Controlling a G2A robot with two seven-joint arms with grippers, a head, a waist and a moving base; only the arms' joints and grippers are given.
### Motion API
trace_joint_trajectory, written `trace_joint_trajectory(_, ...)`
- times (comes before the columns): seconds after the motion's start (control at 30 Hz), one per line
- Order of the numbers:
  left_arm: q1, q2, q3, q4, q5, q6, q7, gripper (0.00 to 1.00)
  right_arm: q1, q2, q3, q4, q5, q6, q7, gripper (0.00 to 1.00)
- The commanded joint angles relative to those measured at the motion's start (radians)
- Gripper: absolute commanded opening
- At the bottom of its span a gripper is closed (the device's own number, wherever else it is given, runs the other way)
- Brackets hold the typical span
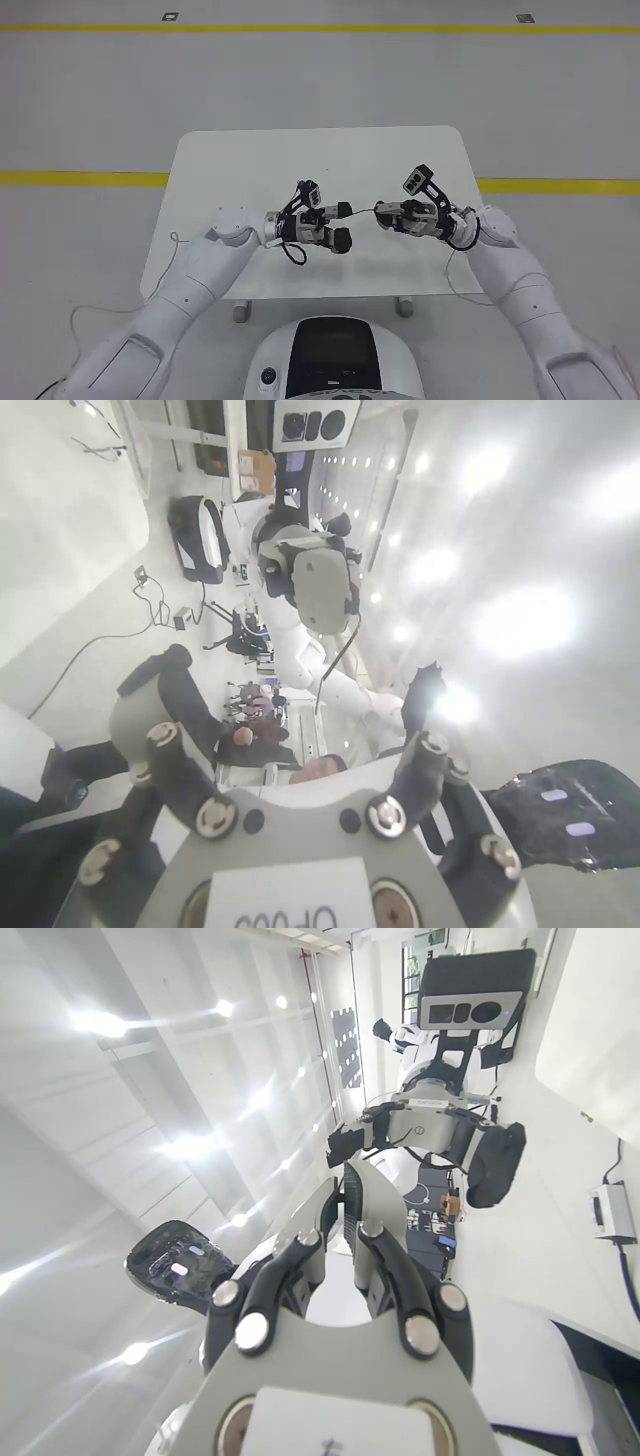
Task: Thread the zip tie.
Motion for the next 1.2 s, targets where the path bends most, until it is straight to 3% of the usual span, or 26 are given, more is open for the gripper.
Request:
trace_joint_trajectory(0.0, 0.008, 0.001, 0.003, -0.018, 0.016, 0.004, 0.042, 1.0, -0.013, -0.001, -0.005, -0.016, -0.005, 0.004, -0.03, 0.0)
trace_joint_trajectory(0.2, 0.024, 0.0, 0.011, -0.051, 0.03, 0.006, 0.112, 1.0, -0.016, -0.009, -0.026, -0.015, -0.002, 0.013, -0.042, 0.0)
trace_joint_trajectory(0.57, 0.029, 0.0, 0.015, -0.057, 0.021, 0.0, 0.099, 1.0, -0.008, -0.016, -0.035, -0.001, 0.013, 0.005, -0.032, 0.0)
trace_joint_trajectory(0.77, 0.045, 0.003, 0.014, -0.084, 0.03, 0.009, 0.141, 1.0, -0.036, -0.013, -0.027, -0.053, -0.004, 0.015, -0.064, 0.0)
trace_joint_trajectory(1.17, 0.053, 0.009, 0.007, -0.095, 0.022, 0.026, 0.145, 1.0, -0.06, -0.007, -0.001, -0.084, -0.003, 0.019, -0.056, 0.0)
